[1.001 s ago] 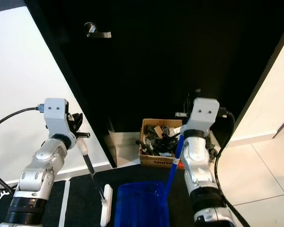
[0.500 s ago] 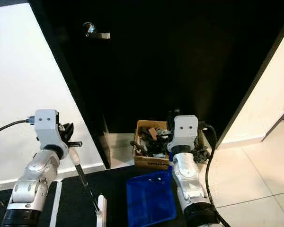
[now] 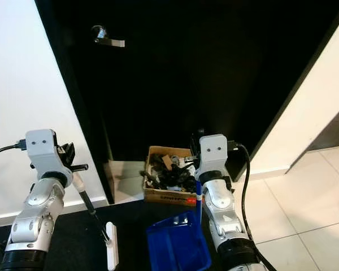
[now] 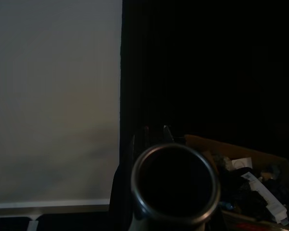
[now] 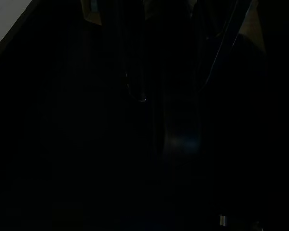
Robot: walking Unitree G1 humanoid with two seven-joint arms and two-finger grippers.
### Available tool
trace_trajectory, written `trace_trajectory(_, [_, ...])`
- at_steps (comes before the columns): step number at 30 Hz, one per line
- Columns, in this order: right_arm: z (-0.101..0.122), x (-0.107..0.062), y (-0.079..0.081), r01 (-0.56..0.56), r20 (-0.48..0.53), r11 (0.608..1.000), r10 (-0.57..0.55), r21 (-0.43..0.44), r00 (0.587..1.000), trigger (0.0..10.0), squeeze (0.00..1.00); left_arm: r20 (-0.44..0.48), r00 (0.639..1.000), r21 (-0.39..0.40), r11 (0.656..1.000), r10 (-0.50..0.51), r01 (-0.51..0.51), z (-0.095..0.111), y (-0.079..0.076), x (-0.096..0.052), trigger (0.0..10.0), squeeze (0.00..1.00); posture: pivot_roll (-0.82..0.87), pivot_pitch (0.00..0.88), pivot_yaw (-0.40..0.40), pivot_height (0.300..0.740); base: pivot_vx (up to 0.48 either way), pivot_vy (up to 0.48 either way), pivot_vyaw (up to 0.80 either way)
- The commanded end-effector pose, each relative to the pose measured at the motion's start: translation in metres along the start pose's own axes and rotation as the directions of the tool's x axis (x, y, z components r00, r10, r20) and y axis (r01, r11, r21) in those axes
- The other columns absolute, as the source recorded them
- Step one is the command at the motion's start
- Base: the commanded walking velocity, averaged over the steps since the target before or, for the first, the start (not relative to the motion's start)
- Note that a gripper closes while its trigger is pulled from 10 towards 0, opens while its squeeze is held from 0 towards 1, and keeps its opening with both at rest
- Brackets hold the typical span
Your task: Sweep floor
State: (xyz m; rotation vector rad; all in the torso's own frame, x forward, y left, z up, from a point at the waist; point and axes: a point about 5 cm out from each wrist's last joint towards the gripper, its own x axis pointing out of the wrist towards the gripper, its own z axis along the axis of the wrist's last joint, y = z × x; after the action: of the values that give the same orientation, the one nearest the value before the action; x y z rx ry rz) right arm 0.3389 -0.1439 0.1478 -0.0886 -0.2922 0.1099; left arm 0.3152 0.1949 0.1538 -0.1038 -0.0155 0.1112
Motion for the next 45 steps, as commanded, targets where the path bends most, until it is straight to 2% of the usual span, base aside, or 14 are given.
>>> trace_trajectory(1, [0.009,0.004,0.007,-0.029,0.031,1.000,0.029,0.009,0.999,10.0,0.00,0.005,1.000,-0.015,1.000,0.010,-0.010,-0.004,-0.001,-0.003,10.0,0.00,-0.12,0.136,-0.051,0.740,0.000,0.000,0.00])
trace_trajectory(10, [0.006,0.003,0.015,-0.045,0.013,0.997,0.044,0.064,0.999,10.0,0.00,-0.007,1.000,-0.004,1.000,0.008,-0.008,-0.010,-0.005,-0.006,10.0,0.00,-0.11,0.134,-0.041,0.740,0.000,0.000,0.00])
trace_trajectory(12, [0.004,0.000,0.021,-0.043,0.003,0.994,0.043,0.102,0.999,10.0,0.00,-0.012,1.000,-0.012,1.000,0.002,-0.002,-0.010,-0.008,-0.006,10.0,0.00,-0.10,0.130,-0.033,0.740,0.000,0.000,0.00])
trace_trajectory(20, [0.001,-0.005,0.031,-0.052,-0.005,0.991,0.053,0.122,0.999,10.0,0.00,-0.014,0.999,0.018,0.999,-0.030,0.031,-0.010,-0.018,-0.004,10.0,0.00,-0.09,0.121,-0.013,0.740,0.000,0.000,0.00])
trace_trajectory(24, [0.000,-0.005,0.031,-0.051,-0.010,0.991,0.052,0.125,0.999,10.0,0.00,-0.015,0.999,0.023,0.999,-0.043,0.044,-0.010,-0.022,-0.003,10.0,0.00,-0.09,0.122,-0.007,0.740,0.000,0.000,0.00])
trace_trajectory(35, [-0.003,-0.008,0.030,-0.034,-0.019,0.991,0.037,0.127,0.999,10.0,0.00,-0.028,0.998,0.040,0.998,-0.048,0.049,-0.010,-0.023,0.001,10.0,0.00,-0.09,0.125,0.005,0.740,0.000,-0.421,0.00])
trace_trajectory(45, [-0.004,-0.009,0.028,-0.027,-0.028,0.992,0.031,0.122,0.999,10.0,0.00,-0.037,0.999,0.042,0.999,-0.032,0.033,-0.012,-0.020,0.002,10.0,0.00,-0.09,0.130,0.007,0.740,0.000,0.000,0.00])
